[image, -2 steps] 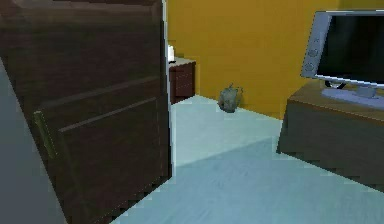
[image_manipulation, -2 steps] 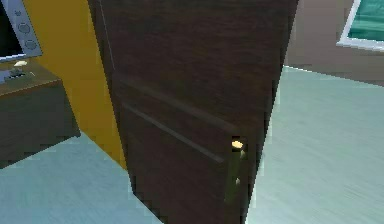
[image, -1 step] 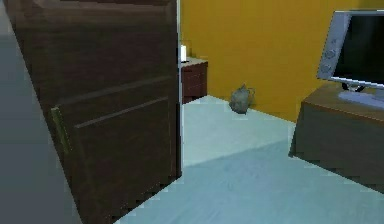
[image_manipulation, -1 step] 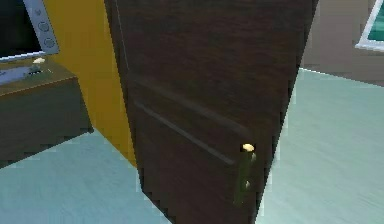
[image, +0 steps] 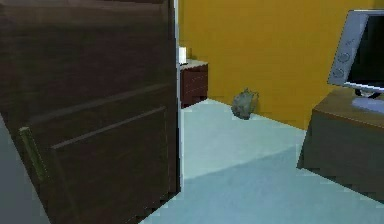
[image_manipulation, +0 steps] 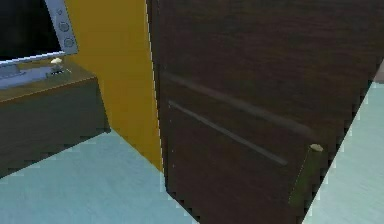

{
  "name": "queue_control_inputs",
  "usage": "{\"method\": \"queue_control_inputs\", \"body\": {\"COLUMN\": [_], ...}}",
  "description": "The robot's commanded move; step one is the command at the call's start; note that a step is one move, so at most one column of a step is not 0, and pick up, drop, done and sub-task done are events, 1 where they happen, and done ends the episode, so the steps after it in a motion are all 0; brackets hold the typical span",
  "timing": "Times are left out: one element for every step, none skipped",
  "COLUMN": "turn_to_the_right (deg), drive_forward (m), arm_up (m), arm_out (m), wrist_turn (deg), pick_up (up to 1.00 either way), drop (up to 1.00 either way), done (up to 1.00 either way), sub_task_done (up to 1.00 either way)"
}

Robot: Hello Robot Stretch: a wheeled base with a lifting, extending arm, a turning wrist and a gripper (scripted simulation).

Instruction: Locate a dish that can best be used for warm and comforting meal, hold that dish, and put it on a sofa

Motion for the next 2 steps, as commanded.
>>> {"method": "queue_control_inputs", "body": {"turn_to_the_right": [45.0, 45.0], "drive_forward": [0.0, 0.0], "arm_up": [0.0, 0.0], "arm_out": [0.0, 0.0], "wrist_turn": [0.0, 0.0], "pick_up": [0.0, 0.0], "drop": [0.0, 0.0], "done": [0.0, 0.0], "sub_task_done": [0.0, 0.0]}}
